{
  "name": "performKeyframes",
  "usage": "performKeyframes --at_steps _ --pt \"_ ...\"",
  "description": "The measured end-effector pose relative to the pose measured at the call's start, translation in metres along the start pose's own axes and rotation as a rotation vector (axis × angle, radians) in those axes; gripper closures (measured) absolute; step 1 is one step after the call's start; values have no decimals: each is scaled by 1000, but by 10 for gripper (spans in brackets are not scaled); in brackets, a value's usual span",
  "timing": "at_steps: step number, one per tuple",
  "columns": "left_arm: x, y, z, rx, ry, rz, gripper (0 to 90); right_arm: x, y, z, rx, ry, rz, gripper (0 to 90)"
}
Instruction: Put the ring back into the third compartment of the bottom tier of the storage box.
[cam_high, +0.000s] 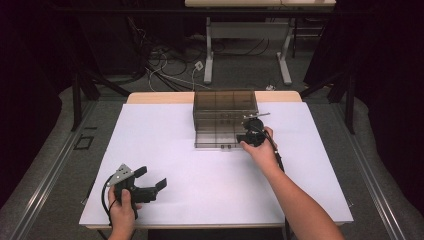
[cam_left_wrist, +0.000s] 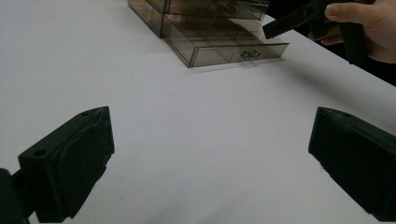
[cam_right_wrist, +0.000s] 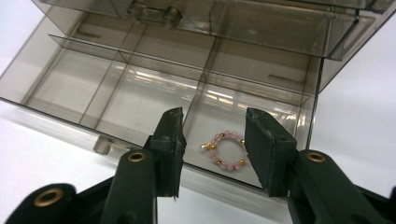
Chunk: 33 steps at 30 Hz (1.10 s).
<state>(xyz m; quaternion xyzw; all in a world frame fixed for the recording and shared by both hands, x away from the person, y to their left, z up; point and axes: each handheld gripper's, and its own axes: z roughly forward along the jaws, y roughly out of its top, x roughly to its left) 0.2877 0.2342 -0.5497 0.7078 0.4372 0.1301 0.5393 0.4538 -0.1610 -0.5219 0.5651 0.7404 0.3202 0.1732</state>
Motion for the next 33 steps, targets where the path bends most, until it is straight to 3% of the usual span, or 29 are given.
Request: performKeyframes --at_steps 4,13,17,19,33 --pt "0 0 -1 4 0 2 4 3 0 -3 -12 11 -11 535" --pt "0 0 0 -1 1 1 4 9 -1 -8 -30 38 -82 439" --pt "1 0 0 0 2 1 4 14 -2 -11 -35 58 -114 436" --pt "0 0 0 1 1 -1 4 15 -2 -12 -41 59 -167 437" --pt "0 0 0 3 2 3 4 23 -6 -25 -68 160 -210 463"
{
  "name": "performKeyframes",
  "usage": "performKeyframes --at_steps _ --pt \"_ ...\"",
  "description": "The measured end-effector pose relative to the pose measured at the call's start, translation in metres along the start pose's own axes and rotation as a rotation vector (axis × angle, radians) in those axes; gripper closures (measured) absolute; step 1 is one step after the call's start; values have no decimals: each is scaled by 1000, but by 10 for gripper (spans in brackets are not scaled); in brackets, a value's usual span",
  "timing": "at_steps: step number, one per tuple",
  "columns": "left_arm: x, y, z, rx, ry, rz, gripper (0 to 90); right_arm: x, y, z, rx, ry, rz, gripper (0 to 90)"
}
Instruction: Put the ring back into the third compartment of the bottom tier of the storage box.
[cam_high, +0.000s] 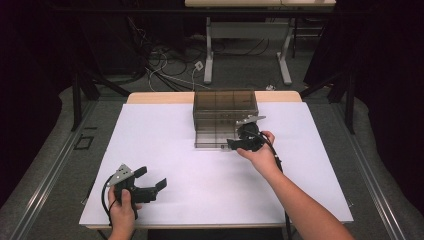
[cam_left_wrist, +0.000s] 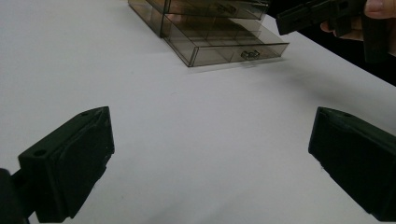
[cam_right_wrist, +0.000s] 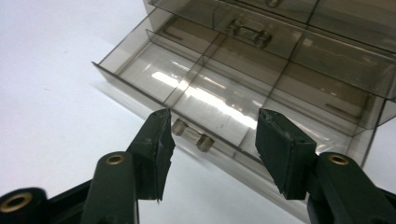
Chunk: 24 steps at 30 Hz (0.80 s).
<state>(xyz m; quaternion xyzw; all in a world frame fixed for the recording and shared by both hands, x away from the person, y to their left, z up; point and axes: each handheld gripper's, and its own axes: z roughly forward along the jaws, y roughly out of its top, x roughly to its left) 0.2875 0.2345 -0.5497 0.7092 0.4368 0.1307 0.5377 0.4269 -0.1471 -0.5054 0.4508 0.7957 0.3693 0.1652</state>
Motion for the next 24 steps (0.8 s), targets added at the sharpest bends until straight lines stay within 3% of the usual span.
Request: performKeyframes --at_steps 13,17,24 --pt "0 0 0 -1 0 1 4 6 -7 -14 -37 52 0 500" --pt "0 0 0 1 -1 2 4 8 -10 -16 -22 70 5 466" --pt "0 0 0 1 -1 2 4 12 -18 -18 -35 70 -31 417"
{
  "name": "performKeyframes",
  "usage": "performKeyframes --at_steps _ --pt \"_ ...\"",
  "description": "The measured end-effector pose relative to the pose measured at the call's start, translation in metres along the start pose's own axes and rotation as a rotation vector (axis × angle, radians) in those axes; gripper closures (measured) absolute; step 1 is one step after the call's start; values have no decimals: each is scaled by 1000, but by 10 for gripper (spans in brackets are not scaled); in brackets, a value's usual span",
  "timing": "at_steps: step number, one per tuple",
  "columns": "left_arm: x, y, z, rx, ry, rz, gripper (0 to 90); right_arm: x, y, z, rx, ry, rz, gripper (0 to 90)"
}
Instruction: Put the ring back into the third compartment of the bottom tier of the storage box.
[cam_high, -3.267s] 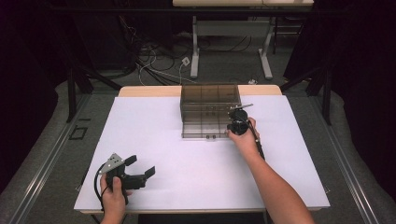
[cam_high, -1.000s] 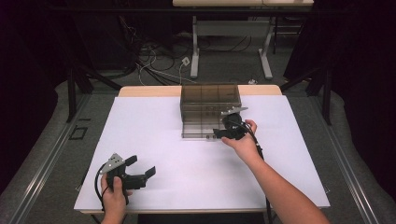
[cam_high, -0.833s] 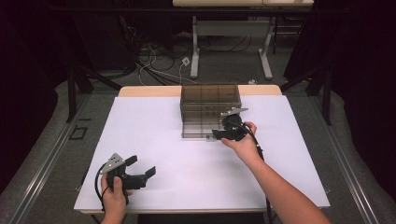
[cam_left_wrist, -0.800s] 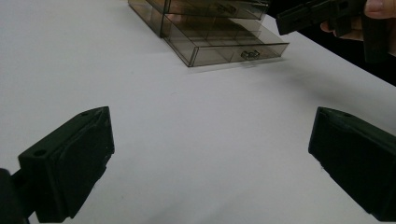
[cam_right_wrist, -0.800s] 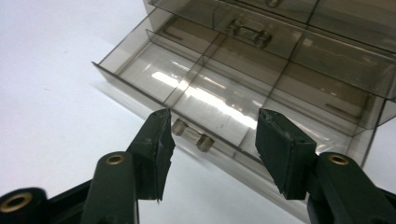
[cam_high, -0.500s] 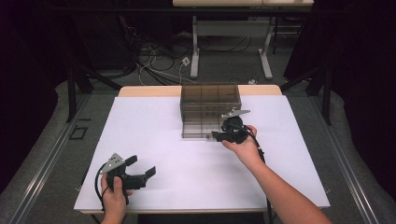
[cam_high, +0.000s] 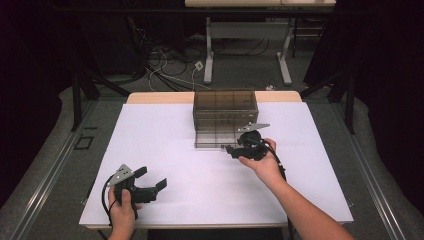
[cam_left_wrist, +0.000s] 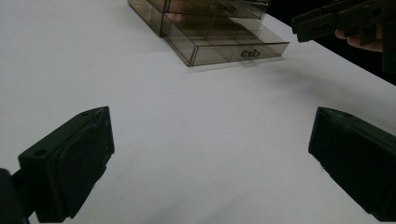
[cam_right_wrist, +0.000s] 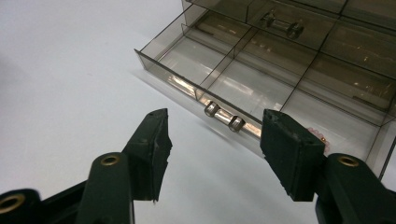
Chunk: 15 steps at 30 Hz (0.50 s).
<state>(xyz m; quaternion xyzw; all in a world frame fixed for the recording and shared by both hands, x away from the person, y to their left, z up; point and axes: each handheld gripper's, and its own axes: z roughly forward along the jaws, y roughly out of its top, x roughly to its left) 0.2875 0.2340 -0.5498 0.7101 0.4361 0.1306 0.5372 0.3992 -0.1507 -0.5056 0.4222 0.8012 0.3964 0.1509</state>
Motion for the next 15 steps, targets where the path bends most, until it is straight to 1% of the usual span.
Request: performKeyframes --at_steps 2,4,5,6,8,10,12,13,14,15 --pt "0 0 0 1 -1 0 4 1 -1 -1 13 1 -16 405" --pt "0 0 0 1 0 1 4 4 -3 0 -2 1 -32 401" --pt "0 0 0 0 0 1 4 5 -4 0 6 3 -29 401" --pt "0 0 0 0 1 1 4 5 -4 0 18 2 -39 406" --pt "0 0 0 -1 1 0 4 6 -6 1 24 13 -41 423" --pt "0 0 0 1 1 0 4 6 -7 2 20 7 -50 436" --pt "0 0 0 1 0 0 4 6 -9 3 23 16 -40 463" --pt "0 0 0 1 0 0 4 6 -9 3 32 14 -37 472" --pt "0 0 0 2 -1 0 4 6 -9 3 44 8 -49 485" --pt "0 0 0 2 0 0 4 6 -10 4 28 -3 -47 497"
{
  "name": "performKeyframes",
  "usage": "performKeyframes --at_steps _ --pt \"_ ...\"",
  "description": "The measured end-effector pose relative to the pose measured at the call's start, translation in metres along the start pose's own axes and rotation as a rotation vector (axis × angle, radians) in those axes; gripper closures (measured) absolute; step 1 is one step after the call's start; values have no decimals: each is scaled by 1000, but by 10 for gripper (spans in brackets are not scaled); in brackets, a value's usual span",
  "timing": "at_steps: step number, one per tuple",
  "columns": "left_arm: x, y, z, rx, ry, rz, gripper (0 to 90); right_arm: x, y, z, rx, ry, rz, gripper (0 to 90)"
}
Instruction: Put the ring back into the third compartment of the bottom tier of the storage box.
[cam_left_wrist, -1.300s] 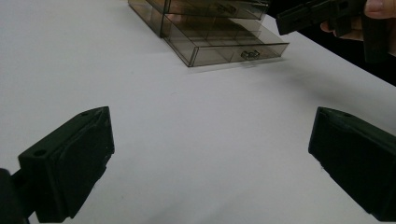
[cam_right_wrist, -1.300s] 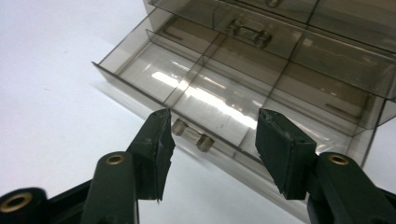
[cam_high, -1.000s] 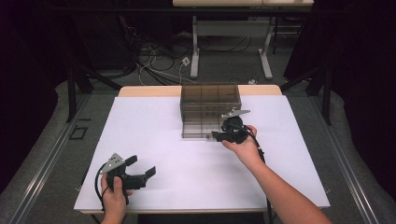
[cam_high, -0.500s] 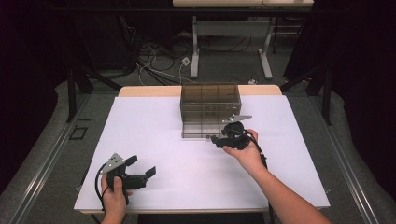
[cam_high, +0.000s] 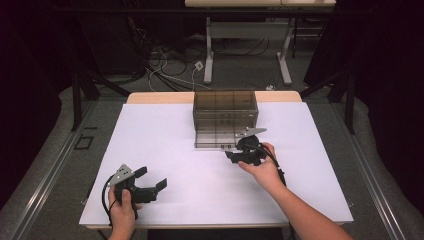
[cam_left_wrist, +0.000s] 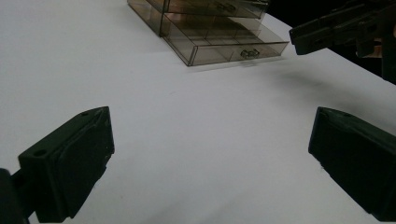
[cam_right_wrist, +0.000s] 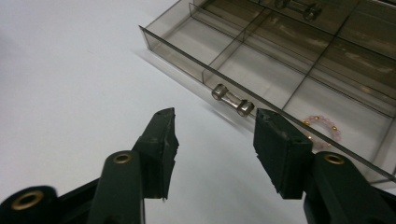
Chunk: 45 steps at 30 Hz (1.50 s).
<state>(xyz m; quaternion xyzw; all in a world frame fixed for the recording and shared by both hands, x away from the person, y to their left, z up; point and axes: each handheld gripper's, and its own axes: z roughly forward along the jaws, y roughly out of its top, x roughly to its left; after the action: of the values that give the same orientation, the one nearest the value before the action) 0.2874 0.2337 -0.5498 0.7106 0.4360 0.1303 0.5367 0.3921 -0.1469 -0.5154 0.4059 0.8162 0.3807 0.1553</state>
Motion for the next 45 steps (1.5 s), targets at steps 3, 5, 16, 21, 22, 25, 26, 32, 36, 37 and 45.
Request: performKeyframes --at_steps 3,5,16,21,22,25,26,32,36,37,45 --pt "0 0 0 -1 1 0 4 0 -1 0 9 -23 -15 544" --pt "0 0 0 -2 1 0 4 -1 -1 0 18 -20 -16 573" --pt "0 0 0 -3 2 2 4 -4 -1 4 24 -22 -26 749" --pt "0 0 1 -4 1 3 4 -4 -1 8 39 -23 -27 840" --pt "0 0 1 -4 1 3 4 -5 -1 8 51 -23 -23 857" --pt "0 0 0 3 -2 4 4 -5 -2 12 37 -18 -7 886" --pt "0 0 0 2 -1 2 4 -5 -2 12 40 -19 -6 896" --pt "0 0 0 2 0 1 4 -7 -2 17 52 -19 13 900" --pt "0 0 0 4 -2 5 4 -8 -3 22 54 -25 23 900" --pt "0 0 0 4 -1 5 4 -8 -2 21 77 -31 18 900" --pt "0 0 0 2 0 1 4 -13 -4 32 54 -55 55 900"
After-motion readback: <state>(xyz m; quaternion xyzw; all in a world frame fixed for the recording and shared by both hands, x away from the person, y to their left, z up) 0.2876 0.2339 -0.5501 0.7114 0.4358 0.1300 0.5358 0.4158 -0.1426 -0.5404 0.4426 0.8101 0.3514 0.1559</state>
